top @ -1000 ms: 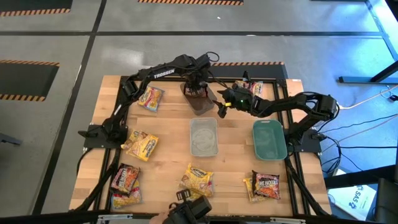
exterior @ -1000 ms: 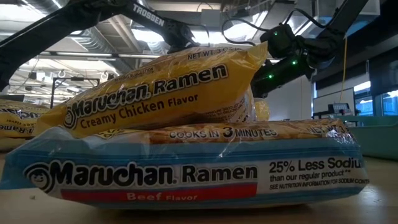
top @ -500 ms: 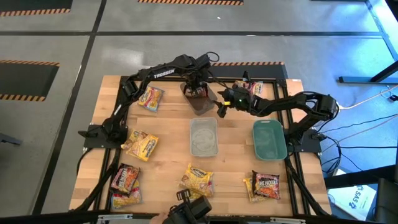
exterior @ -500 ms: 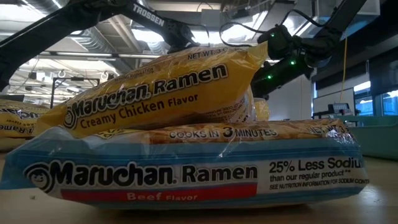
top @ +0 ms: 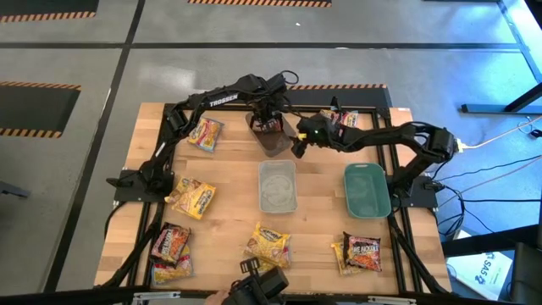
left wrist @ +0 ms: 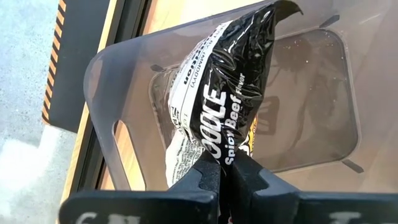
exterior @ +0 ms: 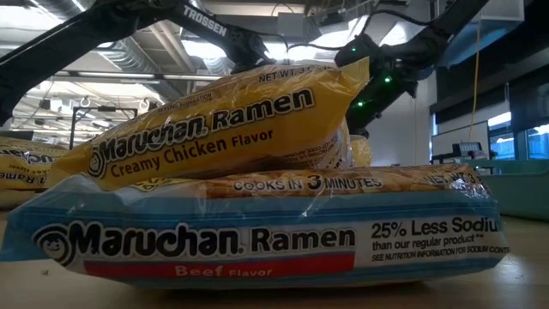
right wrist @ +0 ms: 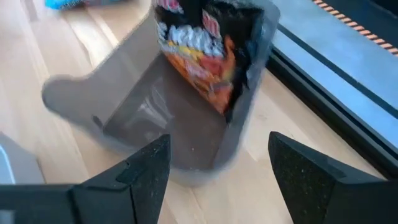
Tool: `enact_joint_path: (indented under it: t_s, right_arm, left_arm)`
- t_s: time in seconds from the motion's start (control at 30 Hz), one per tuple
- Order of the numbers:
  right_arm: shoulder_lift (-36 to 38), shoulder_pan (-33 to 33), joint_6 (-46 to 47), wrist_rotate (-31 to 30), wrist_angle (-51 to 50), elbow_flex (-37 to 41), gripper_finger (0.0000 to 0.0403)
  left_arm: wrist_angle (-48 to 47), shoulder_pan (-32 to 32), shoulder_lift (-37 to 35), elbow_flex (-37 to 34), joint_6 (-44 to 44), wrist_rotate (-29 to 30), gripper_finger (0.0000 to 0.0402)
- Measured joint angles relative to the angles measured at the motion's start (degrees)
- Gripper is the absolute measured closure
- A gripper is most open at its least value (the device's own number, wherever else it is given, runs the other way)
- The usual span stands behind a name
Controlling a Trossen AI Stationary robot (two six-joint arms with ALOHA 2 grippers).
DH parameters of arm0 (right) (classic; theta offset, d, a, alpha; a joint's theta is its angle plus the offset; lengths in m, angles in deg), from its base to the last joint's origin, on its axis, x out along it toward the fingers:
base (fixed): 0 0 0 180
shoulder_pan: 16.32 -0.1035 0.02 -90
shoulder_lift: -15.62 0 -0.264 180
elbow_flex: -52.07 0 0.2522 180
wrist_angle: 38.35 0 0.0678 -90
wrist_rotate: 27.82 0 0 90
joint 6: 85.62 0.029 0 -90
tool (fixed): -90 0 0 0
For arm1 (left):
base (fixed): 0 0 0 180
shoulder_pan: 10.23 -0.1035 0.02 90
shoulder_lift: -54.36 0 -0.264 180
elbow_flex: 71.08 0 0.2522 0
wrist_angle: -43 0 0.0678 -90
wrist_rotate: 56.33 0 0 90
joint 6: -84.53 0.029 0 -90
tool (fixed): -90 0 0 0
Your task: Sort Maruchan noodles
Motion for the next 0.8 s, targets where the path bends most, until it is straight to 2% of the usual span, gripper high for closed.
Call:
enact_joint_path:
  t_s: [0.17,0.33,0.43,0.63,0.8]
  right_arm:
    - [-4.0,0.9,0.9,-2.4,-3.5,-4.1,0.0150]
    - [-4.4,1.1,2.5,-2.8,-11.1,-7.1,0.0150]
    - [-4.1,0.7,4.3,-0.8,-15.5,-8.3,0.0150]
    - [-4.2,-2.5,5.7,-0.6,-16.0,-8.4,0.0150]
    - [-4.3,-4.3,6.8,-1.8,-16.8,-9.3,0.0150]
  left_arm:
    - [0.0,0.0,0.0,0.0,0.0,0.0,0.0400]
    - [0.0,0.0,0.0,0.0,0.0,0.0,0.0398]
    - [0.0,-0.1,0.0,0.0,0.0,0.3,0.0399]
    - [-0.1,-0.1,0.0,0.1,-2.0,1.7,0.0398]
    - [-5.0,0.0,0.0,1.3,-13.9,4.3,0.0399]
